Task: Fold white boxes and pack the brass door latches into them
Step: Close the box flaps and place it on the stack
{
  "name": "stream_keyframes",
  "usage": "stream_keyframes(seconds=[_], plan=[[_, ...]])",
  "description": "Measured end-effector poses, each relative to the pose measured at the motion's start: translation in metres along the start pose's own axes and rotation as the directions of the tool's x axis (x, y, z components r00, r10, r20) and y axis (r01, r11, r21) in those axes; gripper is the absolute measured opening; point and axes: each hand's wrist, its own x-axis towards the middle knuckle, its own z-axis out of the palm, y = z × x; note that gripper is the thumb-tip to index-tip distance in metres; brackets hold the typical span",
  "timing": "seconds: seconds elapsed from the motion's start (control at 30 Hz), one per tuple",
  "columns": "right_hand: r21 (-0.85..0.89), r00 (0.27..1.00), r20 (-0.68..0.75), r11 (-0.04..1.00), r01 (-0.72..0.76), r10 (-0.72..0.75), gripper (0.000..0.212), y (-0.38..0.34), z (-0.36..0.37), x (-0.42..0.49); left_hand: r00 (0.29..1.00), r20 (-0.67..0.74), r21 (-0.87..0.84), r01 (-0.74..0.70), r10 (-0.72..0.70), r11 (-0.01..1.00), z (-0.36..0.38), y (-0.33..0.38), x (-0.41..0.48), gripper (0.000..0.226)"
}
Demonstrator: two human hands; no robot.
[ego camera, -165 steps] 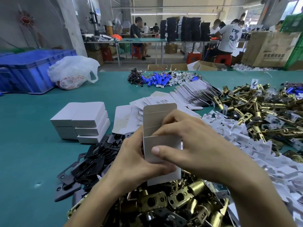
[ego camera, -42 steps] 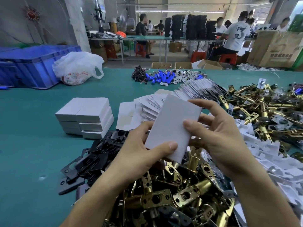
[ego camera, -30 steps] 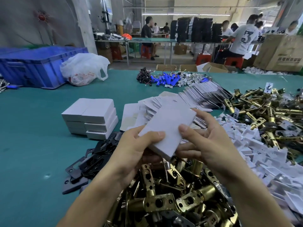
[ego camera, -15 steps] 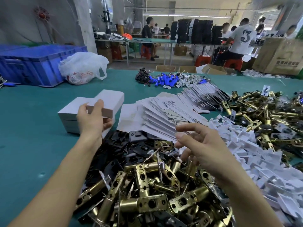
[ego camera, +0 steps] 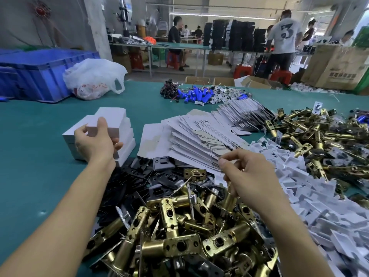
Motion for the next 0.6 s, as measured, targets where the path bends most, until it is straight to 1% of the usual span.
stream_keyframes(seconds=[0.1,0.17,0.27,0.33,0.37,0.4,0.43,0.47,0.5,0.53,0.57,0.6], plan=[[-0.117,0.997,-0.063,0.993,0.026,-0.033,0.01,0.003,0.0,-0.001,1.0,-0.015,-0.021,-0.002,0.002,1.0,-0.003,0.001,0.001,0.043],[-0.204,0.989,-0.137,0.979,0.024,-0.052,0.006,0.005,0.0,-0.002,1.0,0.019,-0.022,-0.007,0.008,1.0,-0.005,-0.001,-0.001,0.052],[-0.38,0.977,-0.193,0.925,0.015,-0.094,0.004,0.005,0.001,-0.003,0.994,0.053,0.029,-0.094,0.092,0.995,-0.009,-0.003,-0.013,0.055],[-0.451,0.978,-0.184,0.893,0.001,-0.094,0.008,0.003,0.0,0.003,0.981,0.035,0.06,-0.191,0.189,0.98,-0.012,0.0,-0.023,0.052],[-0.484,0.985,-0.156,0.875,-0.007,-0.078,0.013,0.002,0.0,0.007,0.972,0.032,0.063,-0.233,0.232,0.97,-0.013,0.001,-0.028,0.045],[-0.527,0.992,-0.112,0.85,-0.017,-0.049,0.018,0.0,0.0,0.013,0.965,0.042,0.063,-0.26,0.257,0.964,-0.015,0.003,-0.033,0.033],[-0.568,0.998,-0.059,0.823,-0.024,-0.011,0.022,-0.001,0.001,0.02,0.964,0.079,0.056,-0.258,0.253,0.965,-0.015,0.006,-0.04,0.02],[-0.61,0.999,-0.011,0.792,-0.035,0.036,0.025,-0.002,0.003,0.026,0.964,0.15,0.055,-0.231,0.221,0.971,-0.015,0.009,-0.047,0.013],[-0.655,0.996,0.032,0.755,-0.04,0.08,0.026,-0.004,0.006,0.033,0.952,0.251,0.072,-0.196,0.172,0.978,-0.014,0.01,-0.054,0.014],[-0.693,0.99,0.074,0.72,-0.036,0.12,0.024,-0.005,0.011,0.04,0.922,0.369,0.102,-0.164,0.116,0.981,-0.013,0.012,-0.063,0.016],[-0.722,0.983,0.11,0.692,-0.025,0.15,0.019,-0.006,0.016,0.046,0.877,0.477,0.144,-0.151,0.065,0.978,-0.013,0.014,-0.071,0.014],[-0.739,0.973,0.14,0.674,-0.02,0.182,0.01,-0.006,0.021,0.053,0.828,0.56,0.18,-0.15,0.024,0.972,-0.013,0.015,-0.08,0.012]])
